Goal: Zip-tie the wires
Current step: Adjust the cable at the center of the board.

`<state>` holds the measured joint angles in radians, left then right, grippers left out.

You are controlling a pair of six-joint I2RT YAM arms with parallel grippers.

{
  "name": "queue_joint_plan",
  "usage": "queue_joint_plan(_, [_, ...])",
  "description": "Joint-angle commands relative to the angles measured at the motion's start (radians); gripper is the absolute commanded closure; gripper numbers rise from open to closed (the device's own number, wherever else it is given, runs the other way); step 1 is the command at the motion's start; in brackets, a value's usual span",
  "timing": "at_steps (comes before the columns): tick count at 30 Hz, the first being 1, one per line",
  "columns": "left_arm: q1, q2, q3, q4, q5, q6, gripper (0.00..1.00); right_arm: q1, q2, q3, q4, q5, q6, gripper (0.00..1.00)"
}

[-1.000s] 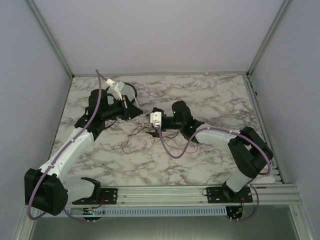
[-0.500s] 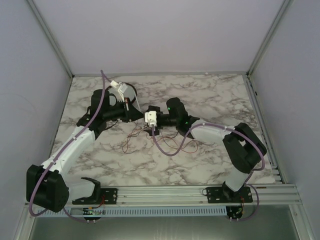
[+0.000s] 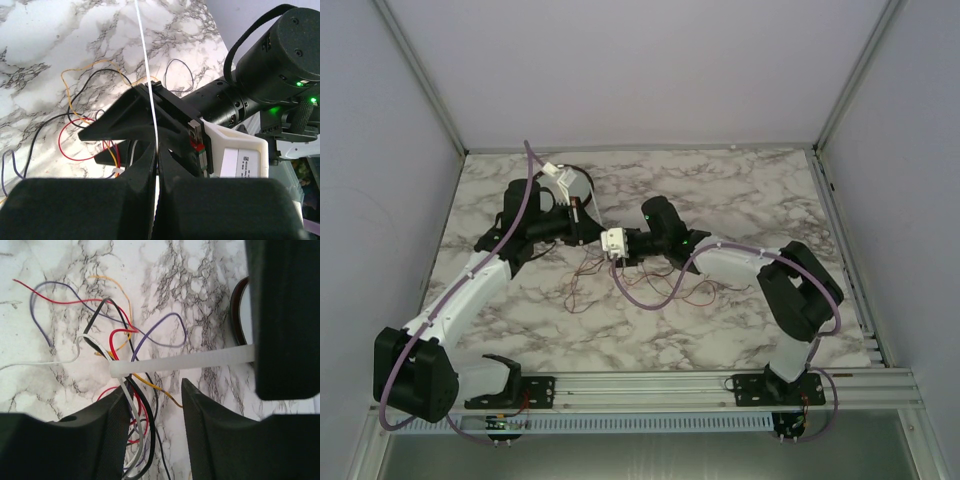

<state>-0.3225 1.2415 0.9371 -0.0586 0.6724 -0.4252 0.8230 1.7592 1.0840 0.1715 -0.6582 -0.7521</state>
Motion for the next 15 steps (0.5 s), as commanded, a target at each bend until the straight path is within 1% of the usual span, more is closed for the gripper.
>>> queue_joint_plan(1, [0.007,-0.007,0.040,-0.020,-0.027,0.014,1.00,0.010,-0.033,0.001,-0.020,0.017,0.015,0.64])
queue_joint_plan(3, [0.008,-0.007,0.042,-0.023,-0.042,0.014,1.00,0.011,-0.053,-0.018,-0.019,0.039,0.042,0.77])
queue_joint_plan(4, [0.009,-0.008,0.042,-0.024,-0.049,0.014,1.00,0.012,-0.062,-0.025,-0.019,0.050,0.058,0.81])
queue_joint_plan(7, [0.014,-0.004,0.045,-0.026,-0.062,0.014,1.00,0.011,-0.092,-0.049,-0.020,0.087,0.099,0.89])
queue_joint_plan(12, [0.028,-0.010,0.051,-0.028,-0.070,0.013,1.00,0.011,-0.144,-0.104,-0.021,0.147,0.151,1.00])
queue_joint_plan(15, [0.035,-0.018,0.057,-0.036,-0.071,0.018,1.00,0.011,-0.159,-0.124,-0.023,0.171,0.188,1.00])
